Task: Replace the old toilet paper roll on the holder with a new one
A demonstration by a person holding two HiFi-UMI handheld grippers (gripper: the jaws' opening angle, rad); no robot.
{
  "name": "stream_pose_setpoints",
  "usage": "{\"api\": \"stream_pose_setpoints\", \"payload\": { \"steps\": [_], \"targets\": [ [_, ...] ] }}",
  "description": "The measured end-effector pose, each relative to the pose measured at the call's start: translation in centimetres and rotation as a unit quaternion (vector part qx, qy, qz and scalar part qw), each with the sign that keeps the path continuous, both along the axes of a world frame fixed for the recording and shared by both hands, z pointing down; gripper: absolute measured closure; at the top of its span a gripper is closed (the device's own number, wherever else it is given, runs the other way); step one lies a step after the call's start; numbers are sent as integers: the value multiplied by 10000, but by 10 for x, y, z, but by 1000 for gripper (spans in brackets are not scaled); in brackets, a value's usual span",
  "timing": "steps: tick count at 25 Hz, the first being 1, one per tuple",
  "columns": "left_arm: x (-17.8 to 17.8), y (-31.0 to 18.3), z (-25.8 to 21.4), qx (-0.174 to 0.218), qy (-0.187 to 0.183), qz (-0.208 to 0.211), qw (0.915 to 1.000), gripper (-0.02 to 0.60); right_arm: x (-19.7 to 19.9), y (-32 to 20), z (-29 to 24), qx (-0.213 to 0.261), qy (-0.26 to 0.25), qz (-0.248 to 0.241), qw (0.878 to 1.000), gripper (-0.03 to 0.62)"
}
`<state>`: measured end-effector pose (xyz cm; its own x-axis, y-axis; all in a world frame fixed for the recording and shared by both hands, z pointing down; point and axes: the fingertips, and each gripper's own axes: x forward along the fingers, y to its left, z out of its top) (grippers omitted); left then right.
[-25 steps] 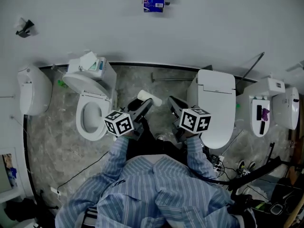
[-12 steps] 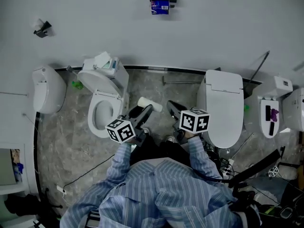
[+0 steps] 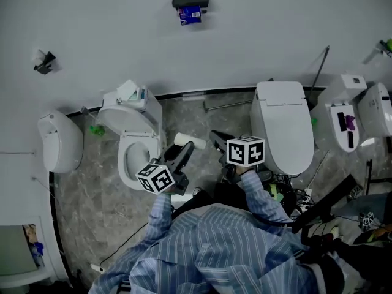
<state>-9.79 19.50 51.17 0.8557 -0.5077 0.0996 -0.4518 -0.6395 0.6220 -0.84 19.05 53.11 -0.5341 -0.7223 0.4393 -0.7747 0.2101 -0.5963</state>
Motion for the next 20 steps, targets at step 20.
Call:
{"api": "stream_pose_setpoints", "payload": {
  "steps": [20],
  "targets": [
    [-66, 14, -1, -13, 321, 53, 9995, 399, -61, 29, 12, -225, 208, 158, 9994, 588]
  ]
}}
